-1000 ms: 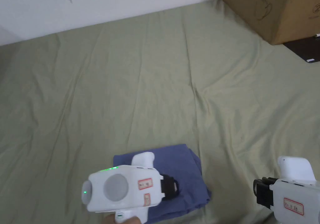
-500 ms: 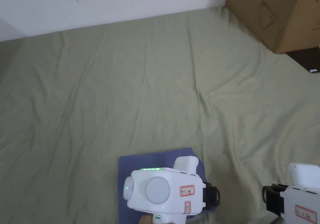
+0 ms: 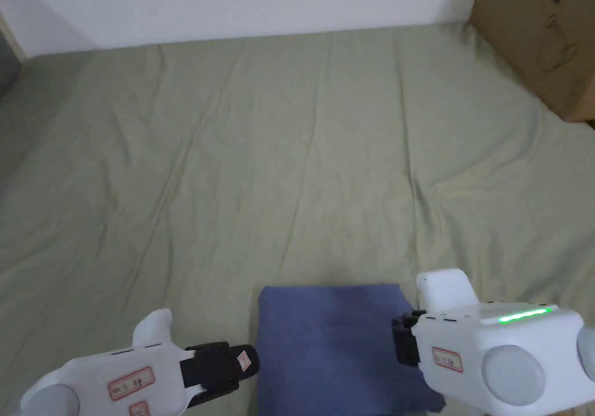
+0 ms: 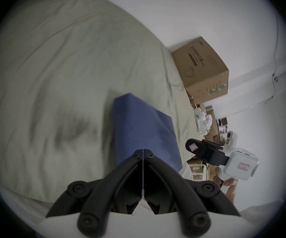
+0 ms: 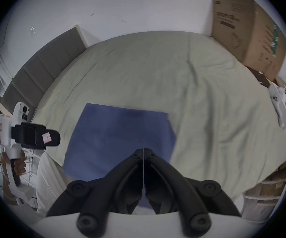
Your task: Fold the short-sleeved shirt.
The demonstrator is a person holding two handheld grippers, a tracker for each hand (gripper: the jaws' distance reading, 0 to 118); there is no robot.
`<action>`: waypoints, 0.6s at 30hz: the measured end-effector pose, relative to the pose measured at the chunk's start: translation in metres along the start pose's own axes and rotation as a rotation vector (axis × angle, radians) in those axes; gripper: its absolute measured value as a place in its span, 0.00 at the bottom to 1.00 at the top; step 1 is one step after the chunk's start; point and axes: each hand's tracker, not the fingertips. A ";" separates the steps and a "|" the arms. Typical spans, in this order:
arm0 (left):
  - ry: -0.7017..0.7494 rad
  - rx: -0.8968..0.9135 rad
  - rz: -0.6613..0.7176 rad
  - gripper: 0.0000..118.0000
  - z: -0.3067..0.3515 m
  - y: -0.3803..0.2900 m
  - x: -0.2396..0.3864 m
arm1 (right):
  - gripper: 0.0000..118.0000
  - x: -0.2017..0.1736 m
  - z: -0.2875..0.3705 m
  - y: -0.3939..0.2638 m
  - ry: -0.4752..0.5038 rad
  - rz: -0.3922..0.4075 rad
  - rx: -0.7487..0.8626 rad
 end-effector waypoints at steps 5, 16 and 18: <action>-0.080 -0.036 0.086 0.51 -0.011 0.001 -0.027 | 0.01 0.001 -0.053 -0.005 -0.015 -0.080 -0.118; -0.320 -0.196 0.199 0.90 -0.093 0.026 -0.039 | 0.01 0.002 -0.049 -0.003 -0.016 -0.044 -0.102; -0.332 -0.232 0.202 0.31 -0.106 0.026 -0.036 | 0.01 0.002 -0.048 -0.003 -0.015 -0.042 -0.103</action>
